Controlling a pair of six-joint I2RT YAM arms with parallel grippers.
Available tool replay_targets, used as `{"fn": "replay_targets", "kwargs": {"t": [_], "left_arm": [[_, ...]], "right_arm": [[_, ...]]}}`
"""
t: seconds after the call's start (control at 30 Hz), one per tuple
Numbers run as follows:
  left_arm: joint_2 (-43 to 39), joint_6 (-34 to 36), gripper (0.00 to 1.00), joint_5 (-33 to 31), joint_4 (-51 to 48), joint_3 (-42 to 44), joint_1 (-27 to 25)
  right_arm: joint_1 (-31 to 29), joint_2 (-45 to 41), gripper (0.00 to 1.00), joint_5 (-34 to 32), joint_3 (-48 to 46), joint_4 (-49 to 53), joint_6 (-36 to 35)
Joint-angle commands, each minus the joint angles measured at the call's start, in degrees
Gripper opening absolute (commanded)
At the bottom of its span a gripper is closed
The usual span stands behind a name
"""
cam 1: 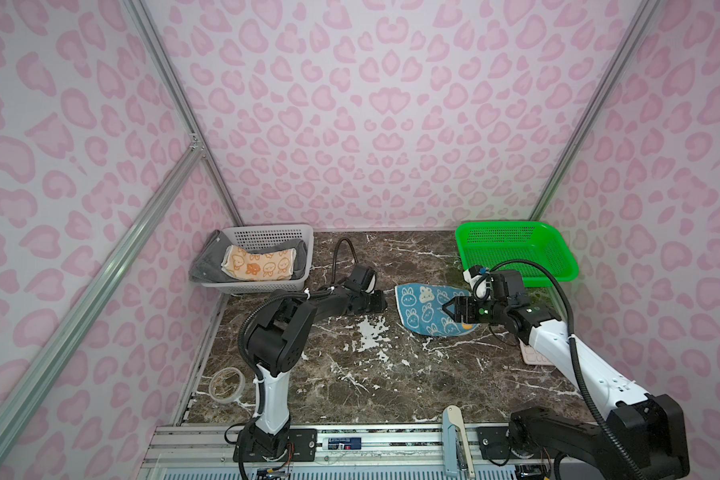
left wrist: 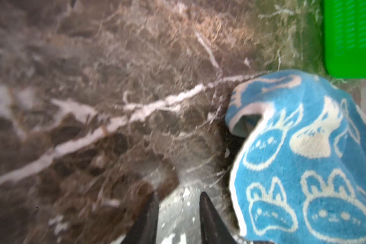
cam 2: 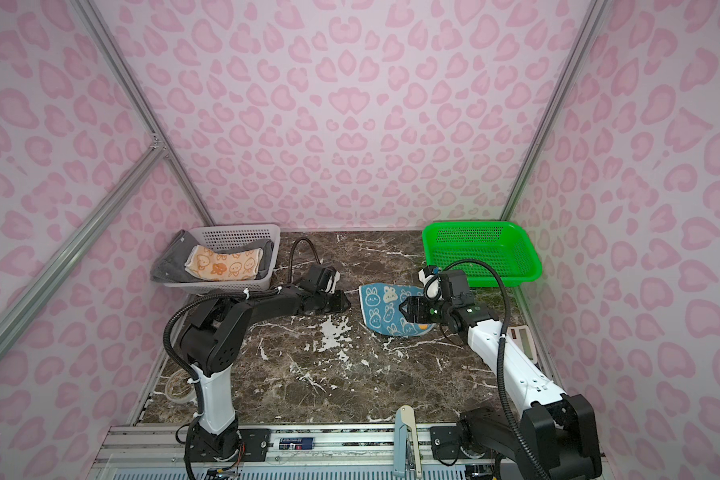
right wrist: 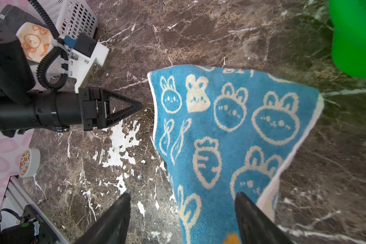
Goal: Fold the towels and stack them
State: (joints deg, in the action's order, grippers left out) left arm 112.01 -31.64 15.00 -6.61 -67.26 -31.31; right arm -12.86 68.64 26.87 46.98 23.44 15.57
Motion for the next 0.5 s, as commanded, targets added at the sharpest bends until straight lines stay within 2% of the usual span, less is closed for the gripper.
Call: {"fn": "replay_targets", "kwargs": {"t": [0.0,0.03,0.13,0.3,0.47], "left_arm": [[-3.3,1.7,0.49,1.9,-6.0,-0.2,-0.4],[-3.7,1.8,0.6,2.3,-6.1,-0.7,-0.6],[-3.7,0.5,0.73,4.7,-4.3,-2.2,-0.7],[1.9,-2.3,0.77,10.2,-0.2,-6.5,-1.2],[8.7,-3.4,0.78,11.1,-0.2,-12.7,-2.7]], "right_arm": [[0.0,0.7,0.78,0.9,-0.8,-2.3,0.7],[0.0,0.9,0.78,0.9,-1.0,-2.6,0.7],[0.0,1.0,0.78,1.1,-1.6,-3.5,0.7],[-0.1,1.2,0.79,1.2,-2.3,-4.7,0.8],[-0.1,1.2,0.78,1.2,-2.8,-5.3,0.8]]}}
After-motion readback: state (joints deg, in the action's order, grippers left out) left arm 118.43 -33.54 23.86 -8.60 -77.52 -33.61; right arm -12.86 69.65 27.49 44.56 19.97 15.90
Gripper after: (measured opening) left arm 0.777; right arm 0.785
